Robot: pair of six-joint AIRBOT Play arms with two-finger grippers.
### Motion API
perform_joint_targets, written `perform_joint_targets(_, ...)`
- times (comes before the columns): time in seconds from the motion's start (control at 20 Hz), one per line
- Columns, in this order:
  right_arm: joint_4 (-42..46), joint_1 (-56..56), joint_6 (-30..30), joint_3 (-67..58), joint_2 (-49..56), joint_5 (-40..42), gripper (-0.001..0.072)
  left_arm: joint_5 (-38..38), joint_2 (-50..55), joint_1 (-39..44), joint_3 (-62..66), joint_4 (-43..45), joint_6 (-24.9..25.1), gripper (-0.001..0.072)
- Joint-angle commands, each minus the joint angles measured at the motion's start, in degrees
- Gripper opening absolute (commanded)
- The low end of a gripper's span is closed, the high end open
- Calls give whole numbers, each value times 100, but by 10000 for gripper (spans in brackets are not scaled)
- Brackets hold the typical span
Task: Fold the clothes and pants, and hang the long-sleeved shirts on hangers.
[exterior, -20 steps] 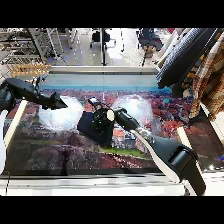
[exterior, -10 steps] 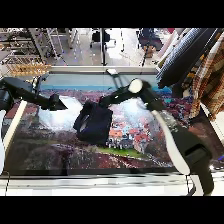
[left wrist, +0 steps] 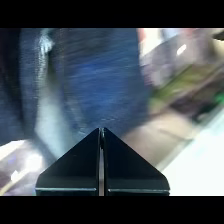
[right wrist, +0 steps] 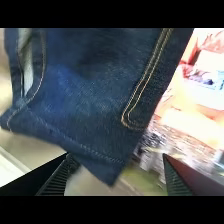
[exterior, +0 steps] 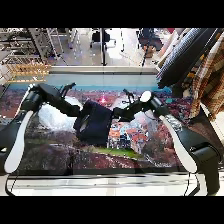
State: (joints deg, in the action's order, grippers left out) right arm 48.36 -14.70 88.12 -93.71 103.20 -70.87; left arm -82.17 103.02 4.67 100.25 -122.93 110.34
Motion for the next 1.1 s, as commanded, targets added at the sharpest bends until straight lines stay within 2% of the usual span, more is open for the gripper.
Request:
perform_joint_targets(0.0, -994, -17, -52, 667, 356, 826, 656, 179, 658, 61, 0, 935, -363, 14)
perform_joint_targets(0.15, -1318, 2, -278, 439, 861, 1051, 662, 188, 1001, -13, 2, 828, -387, 14)
perform_joint_targets(0.25, -1322, 2, -271, 13, 1257, 839, 697, 186, 1086, -11, 2, 828, -387, 14)
perform_joint_targets(0.45, -1602, -111, -164, -1099, 2068, 407, 693, 186, 1097, -11, 4, 826, -385, 14)
perform_joint_targets(0.55, -2035, -240, -258, -1613, 2347, 422, 591, 184, 1097, -11, 4, 826, -385, 14)
perform_joint_targets(0.6, -2170, -299, -452, -1840, 2441, 468, 442, 179, 1095, -11, 4, 822, -385, 13)
perform_joint_targets(0.65, -2168, -354, -540, -2015, 2457, 531, 212, 157, 1086, -11, 4, 796, -385, 13)
perform_joint_targets(0.7, -2144, -358, -540, -2155, 2437, 538, 52, 83, 1051, -11, 4, 695, -382, 14)
perform_joint_targets(0.8, -2002, -254, -503, -2225, 2201, 535, 31, -201, 846, -68, 4, 522, -352, 14)
perform_joint_targets(0.95, -914, 155, 212, -2000, 1351, 562, 31, -590, 125, -240, 4, 531, -275, 14)
perform_joint_targets(1.05, -549, 603, 393, -1674, 605, 494, 31, -833, -494, -409, 2, 531, -273, 14)
